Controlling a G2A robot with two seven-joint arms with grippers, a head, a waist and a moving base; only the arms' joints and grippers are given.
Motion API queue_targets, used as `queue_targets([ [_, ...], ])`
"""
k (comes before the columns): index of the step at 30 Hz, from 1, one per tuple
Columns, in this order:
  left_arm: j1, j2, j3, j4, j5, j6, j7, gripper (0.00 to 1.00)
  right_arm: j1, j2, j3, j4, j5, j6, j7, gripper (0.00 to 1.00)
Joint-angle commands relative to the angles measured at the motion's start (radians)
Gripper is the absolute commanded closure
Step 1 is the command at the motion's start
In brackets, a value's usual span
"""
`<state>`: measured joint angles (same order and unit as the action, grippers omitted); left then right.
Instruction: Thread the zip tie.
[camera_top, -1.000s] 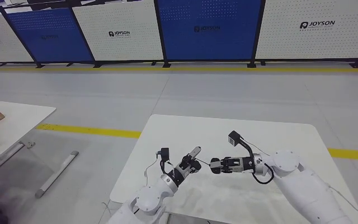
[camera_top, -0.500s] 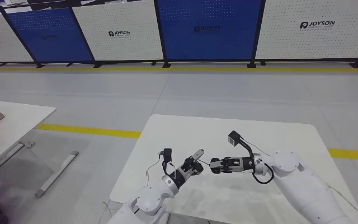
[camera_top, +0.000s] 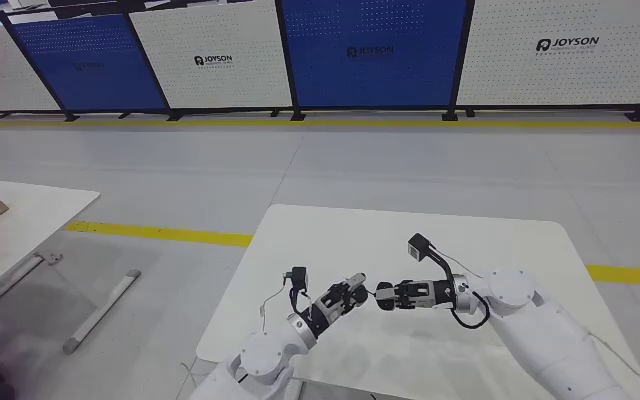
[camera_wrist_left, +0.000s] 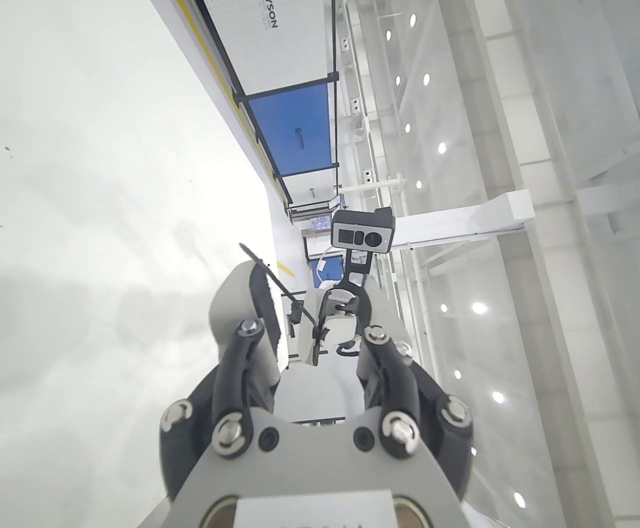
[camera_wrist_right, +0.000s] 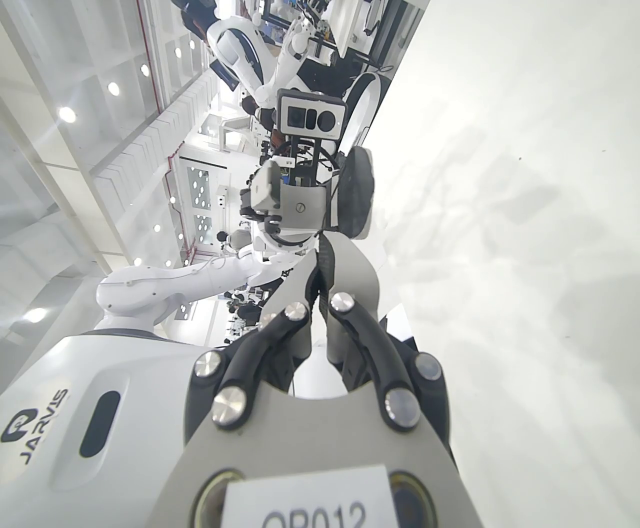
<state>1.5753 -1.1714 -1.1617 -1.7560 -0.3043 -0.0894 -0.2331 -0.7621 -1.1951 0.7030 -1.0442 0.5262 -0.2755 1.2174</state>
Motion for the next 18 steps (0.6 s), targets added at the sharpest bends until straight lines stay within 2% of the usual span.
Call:
queue_targets([
  [1, 0.004, 0.001, -0.004, -0.002, -0.005, 0.001, -0.012, 1.0, 0.0, 0.0, 0.0, 0.0, 0.0, 0.0, 0.0, 1.0],
  [12, 0.021, 0.006, -0.018, -0.007, 0.007, -0.05, -0.043, 0.99, 0.0, 0.0, 0.0, 0.0, 0.0, 0.0, 0.0, 1.0],
  [14, 0.024, 0.007, -0.017, -0.008, 0.023, -0.059, -0.035, 0.87, 0.0, 0.0, 0.0, 0.0, 0.0, 0.0, 0.0, 1.0],
  [16, 0.025, 0.006, -0.013, -0.009, 0.025, -0.063, -0.029, 0.98, 0.0, 0.0, 0.0, 0.0, 0.0, 0.0, 0.0, 1.0],
  [18, 0.025, 0.006, -0.012, -0.008, 0.027, -0.067, -0.025, 1.0, 0.0, 0.0, 0.0, 0.0, 0.0, 0.0, 0.0, 1.0],
])
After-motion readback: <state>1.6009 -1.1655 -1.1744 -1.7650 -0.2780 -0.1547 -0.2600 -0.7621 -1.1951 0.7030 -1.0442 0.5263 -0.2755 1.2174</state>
